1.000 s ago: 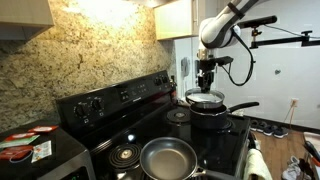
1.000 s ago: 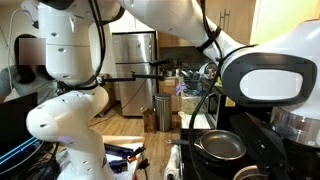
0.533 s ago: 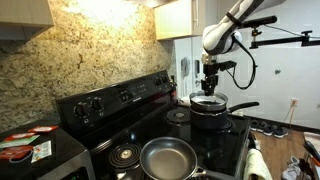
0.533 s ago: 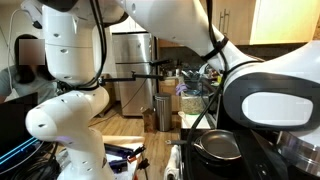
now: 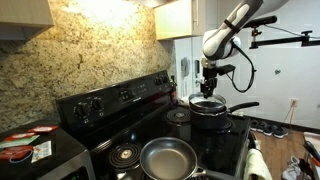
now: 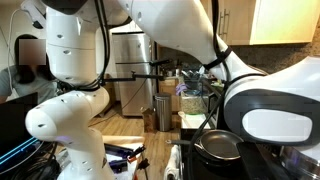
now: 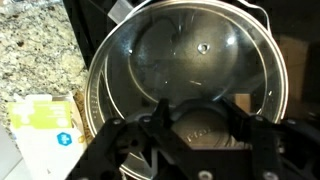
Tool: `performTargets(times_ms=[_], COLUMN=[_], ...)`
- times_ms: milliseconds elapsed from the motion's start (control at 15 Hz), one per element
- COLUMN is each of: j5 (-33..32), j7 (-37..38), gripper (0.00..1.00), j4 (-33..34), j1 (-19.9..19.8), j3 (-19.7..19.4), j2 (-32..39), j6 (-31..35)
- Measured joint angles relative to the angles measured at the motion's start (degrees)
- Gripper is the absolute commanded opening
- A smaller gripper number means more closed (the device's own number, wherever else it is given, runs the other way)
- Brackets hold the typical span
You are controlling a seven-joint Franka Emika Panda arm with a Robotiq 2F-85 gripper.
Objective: Transfer the lid from the pan to the pot
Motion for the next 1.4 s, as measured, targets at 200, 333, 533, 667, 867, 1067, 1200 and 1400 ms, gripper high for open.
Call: performTargets(times_ms=[200, 333, 533, 667, 867, 1067, 1200, 1400], j5=[0.0, 0.0, 0.1, 0.1, 0.3, 0.3, 0.2, 0.2], j7=[0.0, 0.0, 0.0, 0.0, 0.0, 0.0, 0.0, 0.0], gripper=[0.31, 0.31, 0.31, 0.31, 0.31, 0.31, 0.31, 0.31], j4=[0.0, 0.0, 0.0, 0.0, 0.0, 0.0, 0.0, 0.0], j1=[0.0, 0.0, 0.0, 0.0, -0.1, -0.1, -0.1, -0.1], j3=[0.2, 0.5, 0.7, 0.7, 0.7, 0.7, 0.7, 0.8], j2=[0.5, 0.9, 1.6, 1.6, 1.6, 1.6, 2.1, 3.0], j6=[0.0, 0.0, 0.0, 0.0, 0.0, -0.6, -2.0, -3.5])
